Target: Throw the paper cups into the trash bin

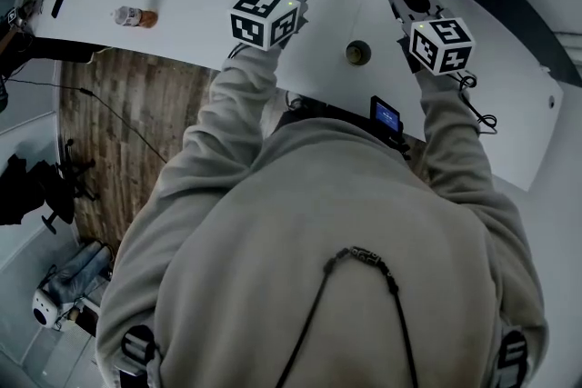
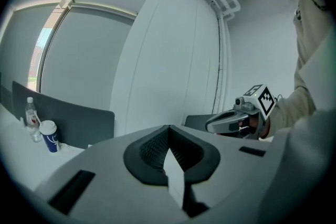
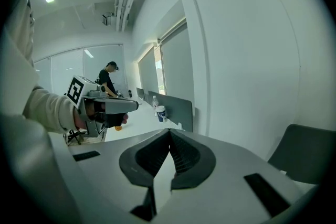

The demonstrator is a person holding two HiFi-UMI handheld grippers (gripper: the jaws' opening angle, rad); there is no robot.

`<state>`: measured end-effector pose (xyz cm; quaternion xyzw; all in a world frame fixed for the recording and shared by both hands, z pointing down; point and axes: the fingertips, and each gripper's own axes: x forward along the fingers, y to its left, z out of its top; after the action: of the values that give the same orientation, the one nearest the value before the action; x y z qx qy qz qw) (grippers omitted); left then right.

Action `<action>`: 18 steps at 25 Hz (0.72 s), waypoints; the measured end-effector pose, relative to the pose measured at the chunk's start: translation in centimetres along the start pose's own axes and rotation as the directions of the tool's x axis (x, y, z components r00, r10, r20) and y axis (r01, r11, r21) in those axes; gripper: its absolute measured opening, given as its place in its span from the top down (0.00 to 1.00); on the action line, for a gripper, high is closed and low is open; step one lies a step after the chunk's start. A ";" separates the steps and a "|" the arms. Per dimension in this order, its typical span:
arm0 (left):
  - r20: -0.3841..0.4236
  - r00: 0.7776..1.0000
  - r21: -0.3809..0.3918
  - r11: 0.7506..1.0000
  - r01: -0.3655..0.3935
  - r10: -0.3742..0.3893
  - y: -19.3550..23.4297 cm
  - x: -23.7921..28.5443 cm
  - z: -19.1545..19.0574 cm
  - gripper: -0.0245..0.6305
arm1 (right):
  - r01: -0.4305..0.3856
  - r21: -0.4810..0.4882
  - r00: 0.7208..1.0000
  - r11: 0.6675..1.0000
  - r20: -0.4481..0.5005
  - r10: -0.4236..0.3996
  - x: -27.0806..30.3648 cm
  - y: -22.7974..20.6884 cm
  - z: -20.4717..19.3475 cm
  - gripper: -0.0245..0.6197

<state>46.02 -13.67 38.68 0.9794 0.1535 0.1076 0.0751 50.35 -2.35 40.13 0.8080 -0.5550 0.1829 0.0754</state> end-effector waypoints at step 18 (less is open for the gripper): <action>-0.094 0.995 -0.081 0.997 0.005 -0.013 -0.6 1.1 -7.8 0.96 | -0.007 0.079 0.992 0.997 -0.122 0.017 1.4 -0.3 -8.1 0.94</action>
<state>45.06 -11.82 46.27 0.9687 0.1567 0.1597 0.1079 49.36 -0.85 48.21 0.7942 -0.5466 0.2544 0.0764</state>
